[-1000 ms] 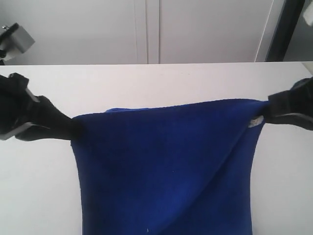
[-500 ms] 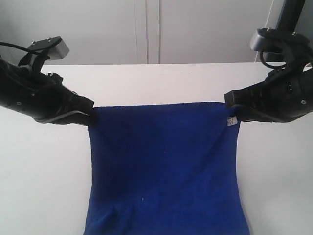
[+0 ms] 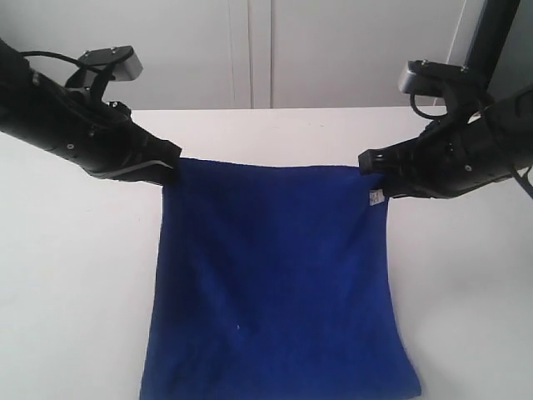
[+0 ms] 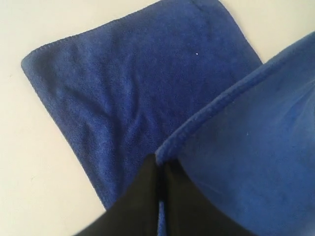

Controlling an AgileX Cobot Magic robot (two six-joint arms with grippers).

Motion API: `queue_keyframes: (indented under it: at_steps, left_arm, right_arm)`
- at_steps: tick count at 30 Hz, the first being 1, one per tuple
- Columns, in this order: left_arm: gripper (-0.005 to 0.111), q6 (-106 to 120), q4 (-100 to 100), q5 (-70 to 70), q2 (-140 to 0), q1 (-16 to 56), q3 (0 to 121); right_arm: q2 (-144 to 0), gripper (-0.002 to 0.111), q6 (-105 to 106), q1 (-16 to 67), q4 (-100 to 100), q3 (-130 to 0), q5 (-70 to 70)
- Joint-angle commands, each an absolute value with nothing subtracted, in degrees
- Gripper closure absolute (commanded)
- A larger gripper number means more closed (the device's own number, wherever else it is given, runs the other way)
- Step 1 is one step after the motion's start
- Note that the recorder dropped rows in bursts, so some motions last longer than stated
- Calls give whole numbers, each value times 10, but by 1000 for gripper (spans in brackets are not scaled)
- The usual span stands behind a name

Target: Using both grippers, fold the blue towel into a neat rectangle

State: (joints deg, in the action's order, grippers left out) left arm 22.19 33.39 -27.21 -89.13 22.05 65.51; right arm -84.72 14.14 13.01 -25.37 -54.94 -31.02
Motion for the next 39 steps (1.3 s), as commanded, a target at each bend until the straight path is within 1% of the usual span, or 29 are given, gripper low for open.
queue_keyframes:
  at_steps: [1, 5, 12, 21, 25, 31, 39]
  left_arm:
    - [107, 219, 334, -275, -918, 218, 679]
    - [107, 219, 334, -264, -941, 218, 701]
    - [107, 214, 338, -272, -1003, 179, 757]
    - [107, 218, 336, -269, -1086, 177, 835]
    - [107, 217, 336, -269, -1108, 164, 857]
    - [107, 216, 339, -287, -1136, 148, 886]
    - [107, 221, 347, -304, -1140, 147, 887]
  right_arm:
    - [-865, 108, 148, 126, -257, -569, -290]
    - [-881, 108, 149, 126, -257, -585, -287]
    - [-953, 108, 149, 126, -257, -646, -278]
    - [-1037, 108, 149, 126, -258, -723, -271]
    - [-1065, 108, 149, 126, -258, -748, -272]
    - [-1090, 108, 149, 126, -260, -765, -271]
    - [-1090, 108, 149, 126, -260, -765, -275]
